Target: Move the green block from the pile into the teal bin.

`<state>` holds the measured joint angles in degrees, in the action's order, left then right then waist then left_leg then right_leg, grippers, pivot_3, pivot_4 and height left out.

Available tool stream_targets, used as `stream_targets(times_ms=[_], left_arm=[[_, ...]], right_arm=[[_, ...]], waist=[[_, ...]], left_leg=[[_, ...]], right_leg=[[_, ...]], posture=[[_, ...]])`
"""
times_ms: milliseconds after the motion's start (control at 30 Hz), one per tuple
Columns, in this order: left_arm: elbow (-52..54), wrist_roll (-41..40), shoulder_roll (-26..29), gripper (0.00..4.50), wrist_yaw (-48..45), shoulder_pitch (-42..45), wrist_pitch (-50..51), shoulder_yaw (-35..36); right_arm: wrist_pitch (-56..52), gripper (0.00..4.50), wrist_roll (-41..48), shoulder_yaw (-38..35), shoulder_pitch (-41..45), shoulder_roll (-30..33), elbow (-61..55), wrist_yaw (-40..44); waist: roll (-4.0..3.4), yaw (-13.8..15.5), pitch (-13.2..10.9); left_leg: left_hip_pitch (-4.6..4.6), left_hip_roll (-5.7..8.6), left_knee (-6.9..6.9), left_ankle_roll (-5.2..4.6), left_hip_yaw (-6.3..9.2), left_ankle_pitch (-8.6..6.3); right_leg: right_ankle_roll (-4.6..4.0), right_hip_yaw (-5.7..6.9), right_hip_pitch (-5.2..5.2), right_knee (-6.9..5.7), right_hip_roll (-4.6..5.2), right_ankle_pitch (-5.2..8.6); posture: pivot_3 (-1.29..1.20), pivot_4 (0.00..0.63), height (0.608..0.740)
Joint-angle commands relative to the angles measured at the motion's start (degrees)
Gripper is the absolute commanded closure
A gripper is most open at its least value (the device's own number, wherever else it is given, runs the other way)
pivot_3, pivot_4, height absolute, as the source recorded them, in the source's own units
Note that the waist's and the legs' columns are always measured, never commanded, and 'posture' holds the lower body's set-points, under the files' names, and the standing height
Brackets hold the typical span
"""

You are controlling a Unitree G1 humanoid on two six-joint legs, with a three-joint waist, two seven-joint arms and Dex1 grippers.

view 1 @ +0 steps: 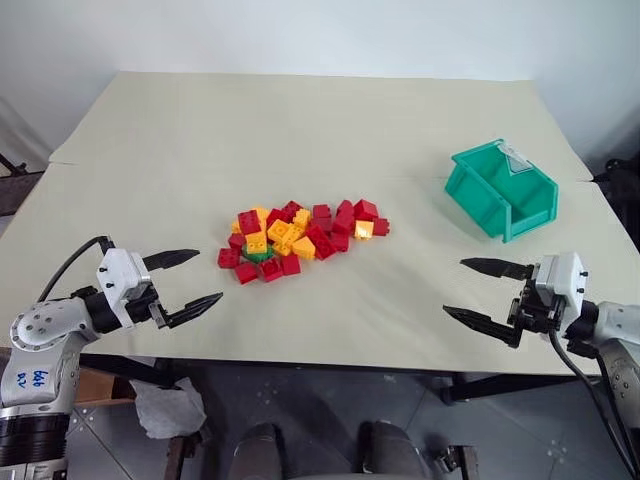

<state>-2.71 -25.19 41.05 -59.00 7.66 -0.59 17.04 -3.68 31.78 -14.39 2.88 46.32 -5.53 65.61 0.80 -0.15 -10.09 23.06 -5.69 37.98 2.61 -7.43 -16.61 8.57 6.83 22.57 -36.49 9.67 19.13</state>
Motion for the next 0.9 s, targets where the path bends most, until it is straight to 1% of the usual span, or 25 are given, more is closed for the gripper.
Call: stream_targets(times_ms=[33, 100, 167, 333, 467, 567, 667, 767, 833, 900], left_arm=[[2.12, -0.92, -0.78, 0.0, 1.9, 0.42, 0.1, 0.9], [2.98, -1.78, -0.95, 0.0, 2.51, -0.38, 2.88, 0.81], [3.47, -4.92, -1.93, 0.0, 3.26, -1.79, 5.95, 2.65], [0.59, -6.3, -5.08, 0.0, 8.71, -6.57, 5.12, 9.99], [-2.83, -5.54, -7.31, 0.0, 12.6, -11.51, 3.02, 15.26], [1.03, -6.46, -9.21, 0.0, 13.03, -16.85, 4.11, 16.29], [5.49, -8.11, -9.88, 0.0, 12.45, -19.13, 6.16, 15.45], [9.96, -8.61, -8.45, 0.61, 9.14, -19.19, 7.74, 12.09], [13.08, -8.74, -6.93, 1.18, 7.2, -16.52, 9.74, 7.97], [14.42, -8.32, -6.02, 1.83, 6.36, -14.75, 10.77, 5.42]], right_arm=[[1.34, 0.03, -0.47, -0.32, 0.56, -1.4, -0.95, -0.56], [1.3, 0.03, -0.69, 0.52, 1.11, -2.71, -1.37, -1.15], [-0.11, 0.03, 0.16, 1.97, 2.83, -5.05, -3.1, -2.83], [-3.49, 0.03, 1.39, 6.09, 8.44, -10.92, -8.08, -7.11], [-4.63, 0.03, 0.83, 8.77, 11.09, -13.11, -10.18, -8.32], [-4.64, 0.03, 0.39, 9.6, 11.77, -13.41, -10.42, -8.4], [-4.42, 0.03, 0.2, 9.67, 11.47, -13.39, -10.02, -8.07], [-3.88, 0.0, -0.21, 9.47, 10.21, -12.78, -9.15, -6.96], [-3.44, 0.0, -0.63, 8.86, 9.35, -12.32, -8.72, -6.43], [-3.19, 0.0, -0.86, 8.41, 8.93, -12.15, -8.56, -6.33]], waist=[[0.0, -0.04, 0.0], [0.0, 0.0, 0.0], [0.0, -0.13, 0.0], [0.0, -0.87, 0.0], [0.01, -1.14, 0.0], [0.06, -1.28, 0.0], [0.1, -0.86, 0.0], [0.1, -0.26, 0.0], [0.1, 0.12, 0.0], [0.1, 0.17, 0.0]], left_leg=[[0.0, 0.0, 0.0, 0.0, 0.0, 0.0], [0.0, 0.0, 0.0, 0.0, 0.0, 0.0], [0.0, 0.0, 0.01, 0.0, 0.0, 0.0], [-0.02, -0.06, 0.03, 0.02, 0.0, 0.01], [0.0, -0.05, 0.02, 0.01, 0.01, 0.0], [0.01, -0.05, 0.01, 0.0, 0.01, -0.03], [0.02, -0.05, 0.02, 0.0, 0.04, -0.04], [0.01, -0.05, 0.05, 0.0, 0.04, -0.04], [0.01, -0.05, 0.05, 0.01, 0.03, -0.05], [0.02, -0.03, 0.06, 0.02, 0.03, -0.05]], right_leg=[[0.0, 0.0, 0.0, 0.0, 0.0, 0.0], [0.0, 0.0, 0.0, -0.02, 0.0, 0.0], [0.0, -0.01, 0.0, -0.03, 0.0, 0.0], [0.0, -0.03, 0.05, -0.18, -0.03, 0.0], [0.0, -0.02, 0.05, -0.14, -0.03, 0.0], [0.0, -0.01, 0.03, -0.08, -0.02, 0.0], [0.0, 0.01, 0.02, -0.06, -0.02, 0.0], [-0.01, 0.01, 0.01, -0.03, -0.02, 0.0], [-0.01, 0.0, 0.0, -0.04, -0.02, 0.0], [-0.01, 0.0, -0.01, -0.04, -0.02, 0.0]], posture=[[0.0, 0.15, 0.74], [0.0, 0.15, 0.74], [0.0, 0.15, 0.74], [0.0, 0.15, 0.74], [0.0, 0.15, 0.74], [0.0, 0.15, 0.74], [0.0, 0.15, 0.74], [0.0, 0.15, 0.74], [0.0, 0.15, 0.74], [0.0, 0.15, 0.74]])
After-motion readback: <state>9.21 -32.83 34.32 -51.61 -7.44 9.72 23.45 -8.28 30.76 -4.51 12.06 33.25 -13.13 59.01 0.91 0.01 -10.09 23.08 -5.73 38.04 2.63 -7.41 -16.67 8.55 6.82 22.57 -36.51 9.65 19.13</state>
